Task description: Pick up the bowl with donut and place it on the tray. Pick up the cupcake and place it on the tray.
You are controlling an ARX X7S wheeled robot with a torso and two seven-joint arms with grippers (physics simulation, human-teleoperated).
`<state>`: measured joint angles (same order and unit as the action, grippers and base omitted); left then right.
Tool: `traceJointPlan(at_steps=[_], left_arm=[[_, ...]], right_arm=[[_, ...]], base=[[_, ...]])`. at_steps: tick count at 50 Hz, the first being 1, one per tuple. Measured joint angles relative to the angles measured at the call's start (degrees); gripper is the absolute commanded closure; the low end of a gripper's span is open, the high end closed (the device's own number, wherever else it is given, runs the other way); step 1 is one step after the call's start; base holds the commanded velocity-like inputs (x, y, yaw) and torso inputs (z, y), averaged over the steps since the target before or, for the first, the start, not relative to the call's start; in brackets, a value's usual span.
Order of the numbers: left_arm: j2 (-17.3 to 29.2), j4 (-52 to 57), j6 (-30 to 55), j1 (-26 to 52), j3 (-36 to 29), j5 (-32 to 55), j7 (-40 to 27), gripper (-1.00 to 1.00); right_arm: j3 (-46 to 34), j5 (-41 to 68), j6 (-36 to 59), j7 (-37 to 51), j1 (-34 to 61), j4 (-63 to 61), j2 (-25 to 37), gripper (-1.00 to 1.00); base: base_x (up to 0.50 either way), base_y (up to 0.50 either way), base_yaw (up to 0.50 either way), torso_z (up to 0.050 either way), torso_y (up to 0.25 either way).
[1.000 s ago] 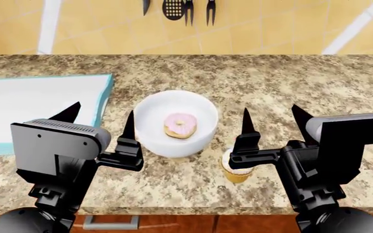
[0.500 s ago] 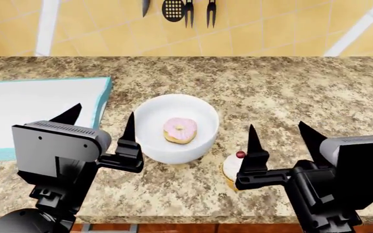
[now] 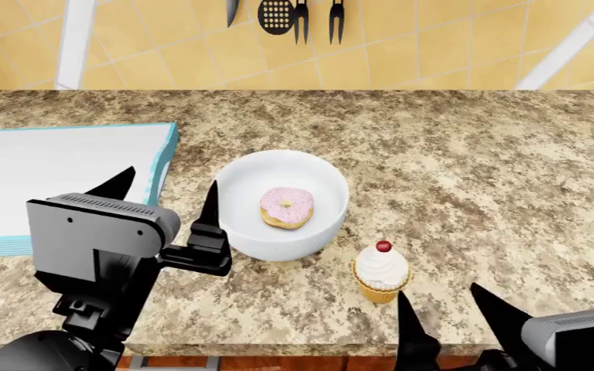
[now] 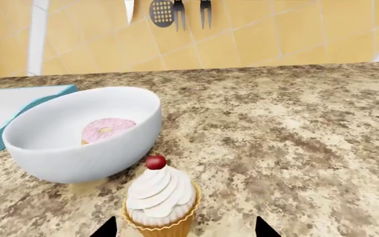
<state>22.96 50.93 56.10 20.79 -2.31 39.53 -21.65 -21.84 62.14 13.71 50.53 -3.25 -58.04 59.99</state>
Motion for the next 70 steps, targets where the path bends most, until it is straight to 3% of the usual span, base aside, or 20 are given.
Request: traceJointPlan(at_steps=[8,37,70], left_arm=[[0.1,-0.3,-0.3,0.0,-0.3,0.1,-0.1,-1.0],[0.7,-1.2,-1.6,0.2,-1.3,0.0,-0.4,-1.0],[1.3,-2.2,-3.1,0.0,-2.3,0.0,-0.6,-1.0]], right_arm=[[-3.4,1.3,-0.8,-1.7,0.8,2.4,0.7,-1.0],[-12.1,9.8,14.9,-2.0,20.4,10.3,-6.6,-1.0],[-13.4,9.4,16.4,-3.6,23.8,16.1,-10.2,-1.0]], base=[[0.0,0.0,0.0,0.0,0.0],[0.0,0.0,0.0,0.0,0.0],[0.0,0.0,0.0,0.0,0.0]])
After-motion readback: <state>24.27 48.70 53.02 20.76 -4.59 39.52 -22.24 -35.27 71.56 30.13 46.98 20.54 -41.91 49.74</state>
